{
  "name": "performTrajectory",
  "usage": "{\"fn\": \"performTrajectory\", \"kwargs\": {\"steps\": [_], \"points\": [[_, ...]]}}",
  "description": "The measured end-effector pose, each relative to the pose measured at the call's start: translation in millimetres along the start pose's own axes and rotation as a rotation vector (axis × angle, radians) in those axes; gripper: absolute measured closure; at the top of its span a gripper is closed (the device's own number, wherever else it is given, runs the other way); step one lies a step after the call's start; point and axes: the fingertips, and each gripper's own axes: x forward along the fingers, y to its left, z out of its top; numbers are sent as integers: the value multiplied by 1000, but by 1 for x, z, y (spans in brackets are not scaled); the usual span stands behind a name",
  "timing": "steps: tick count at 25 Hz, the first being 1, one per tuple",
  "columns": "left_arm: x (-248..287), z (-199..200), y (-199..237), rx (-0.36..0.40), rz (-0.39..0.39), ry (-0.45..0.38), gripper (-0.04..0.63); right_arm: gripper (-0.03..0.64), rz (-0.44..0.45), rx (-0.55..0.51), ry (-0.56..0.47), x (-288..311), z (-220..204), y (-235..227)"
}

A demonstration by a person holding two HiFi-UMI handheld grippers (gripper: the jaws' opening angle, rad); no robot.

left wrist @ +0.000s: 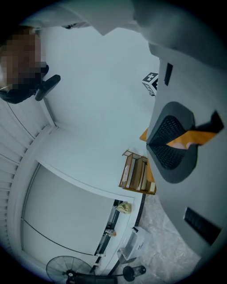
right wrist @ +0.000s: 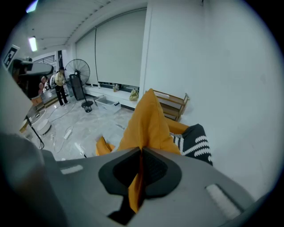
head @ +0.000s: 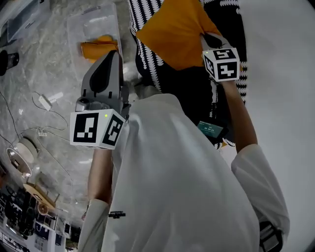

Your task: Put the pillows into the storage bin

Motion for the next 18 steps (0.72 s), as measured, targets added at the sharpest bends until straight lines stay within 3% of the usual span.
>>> {"fn": "performTrajectory", "kwargs": {"steps": [10, 18], "points": [[-74, 21, 62, -50, 97, -63, 594, 597, 188, -125, -69, 14, 91, 141], [-121, 19, 104, -83, 159, -87, 594, 597, 226, -220, -67, 34, 119, 218]]}}
